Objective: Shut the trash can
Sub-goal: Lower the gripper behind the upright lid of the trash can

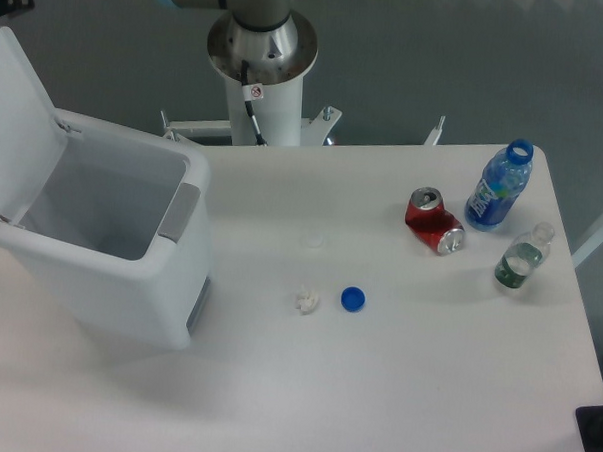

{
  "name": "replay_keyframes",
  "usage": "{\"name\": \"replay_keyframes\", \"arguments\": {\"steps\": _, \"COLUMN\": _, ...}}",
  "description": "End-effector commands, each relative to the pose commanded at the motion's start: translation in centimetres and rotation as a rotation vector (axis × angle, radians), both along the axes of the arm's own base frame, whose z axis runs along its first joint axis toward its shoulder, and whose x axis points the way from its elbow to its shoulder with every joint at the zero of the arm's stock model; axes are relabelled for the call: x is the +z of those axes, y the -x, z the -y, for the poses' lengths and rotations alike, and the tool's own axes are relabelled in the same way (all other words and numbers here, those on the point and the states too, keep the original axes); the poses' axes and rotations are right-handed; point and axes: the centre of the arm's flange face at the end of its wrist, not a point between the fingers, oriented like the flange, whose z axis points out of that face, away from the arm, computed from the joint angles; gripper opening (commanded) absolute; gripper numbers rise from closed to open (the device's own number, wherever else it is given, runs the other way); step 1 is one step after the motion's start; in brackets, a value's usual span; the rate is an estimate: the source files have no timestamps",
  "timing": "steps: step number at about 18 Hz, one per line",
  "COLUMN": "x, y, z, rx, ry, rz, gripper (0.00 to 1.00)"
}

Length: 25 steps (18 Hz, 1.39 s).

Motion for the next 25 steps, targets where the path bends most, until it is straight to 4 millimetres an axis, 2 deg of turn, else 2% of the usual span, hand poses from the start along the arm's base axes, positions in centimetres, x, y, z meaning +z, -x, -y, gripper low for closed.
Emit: {"name": "replay_keyframes", "arguments": {"steps": 25, "x": 0.07, "y": 0.66, "z": 0.52, "rx": 0.045, "ry": 0.03, "rz": -0.083, "gripper": 0.02}}
